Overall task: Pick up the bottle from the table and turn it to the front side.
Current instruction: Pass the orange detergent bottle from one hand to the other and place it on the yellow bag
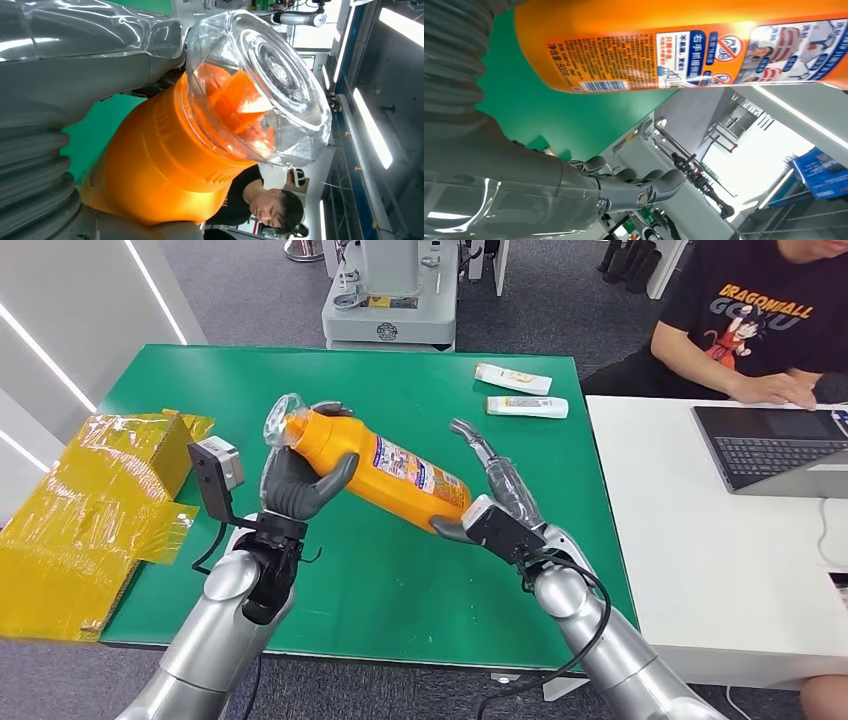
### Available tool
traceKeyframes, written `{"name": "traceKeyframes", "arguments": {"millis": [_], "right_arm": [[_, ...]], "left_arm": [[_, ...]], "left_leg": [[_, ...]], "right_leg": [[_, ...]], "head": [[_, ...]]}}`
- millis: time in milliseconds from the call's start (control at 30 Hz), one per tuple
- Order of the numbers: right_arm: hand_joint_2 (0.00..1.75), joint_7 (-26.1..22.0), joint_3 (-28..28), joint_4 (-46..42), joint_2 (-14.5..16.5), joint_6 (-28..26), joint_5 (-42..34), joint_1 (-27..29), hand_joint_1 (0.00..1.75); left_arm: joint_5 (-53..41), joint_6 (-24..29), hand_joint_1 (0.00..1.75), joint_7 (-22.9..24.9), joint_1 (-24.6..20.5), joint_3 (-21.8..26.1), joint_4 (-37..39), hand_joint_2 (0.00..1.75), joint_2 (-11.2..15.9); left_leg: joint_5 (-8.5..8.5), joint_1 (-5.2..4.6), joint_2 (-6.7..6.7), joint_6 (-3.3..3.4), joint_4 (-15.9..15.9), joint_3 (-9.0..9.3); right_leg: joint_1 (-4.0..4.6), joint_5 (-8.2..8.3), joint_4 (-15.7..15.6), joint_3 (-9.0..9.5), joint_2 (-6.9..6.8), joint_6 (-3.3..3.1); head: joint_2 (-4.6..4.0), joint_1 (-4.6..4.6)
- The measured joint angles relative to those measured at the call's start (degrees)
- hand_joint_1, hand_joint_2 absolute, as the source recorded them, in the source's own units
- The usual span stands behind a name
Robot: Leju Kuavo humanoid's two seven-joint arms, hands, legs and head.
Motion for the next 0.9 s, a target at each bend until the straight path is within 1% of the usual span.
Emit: {"name": "traceKeyframes", "arguments": {"millis": [400, 633, 700, 900], "right_arm": [[1.75, 0.4, -0.3, -0.7, 0.0, 0.0, -0.4, 0.4, 0.0], [1.75, 0.8, -0.3, -1.9, 0.0, -0.6, -0.6, 1.6, 0.0], [1.75, 2.0, -0.3, -2.7, 0.0, -0.8, -1.6, 2.2, 0.0], [1.75, 9.4, -0.4, -8.3, 0.0, 0.3, -9.5, 5.0, 0.0]], "left_arm": [[0.0, -0.1, 1.75, 0.1, 0.3, 0.0, 0.1, 1.75, 0.0], [0.2, 0.0, 1.75, 0.1, 1.0, 0.0, 0.1, 1.75, 0.0], [0.3, 0.5, 1.75, 0.1, 1.0, 0.0, 0.1, 1.75, 0.1], [0.0, 2.7, 1.75, 0.0, 1.9, 0.5, 0.1, 1.75, 0.8]], "left_leg": [[0.0, 0.0, 0.0, 0.0, 0.0, 0.0], [0.0, 0.0, 0.0, 0.0, 0.0, 0.0], [0.0, 0.0, 0.0, 0.0, 0.0, 0.0], [0.0, 0.01, 0.0, 0.0, 0.0, -0.02]], "right_leg": [[0.0, 0.0, 0.0, 0.0, 0.0, 0.0], [0.0, 0.0, 0.0, -0.02, 0.01, 0.0], [0.0, 0.0, 0.0, -0.01, 0.0, 0.0], [0.01, 0.0, 0.0, -0.01, 0.0, 0.0]], "head": [[0.0, 0.01], [0.01, 0.0], [0.0, 0.01], [0.0, 0.01]]}}
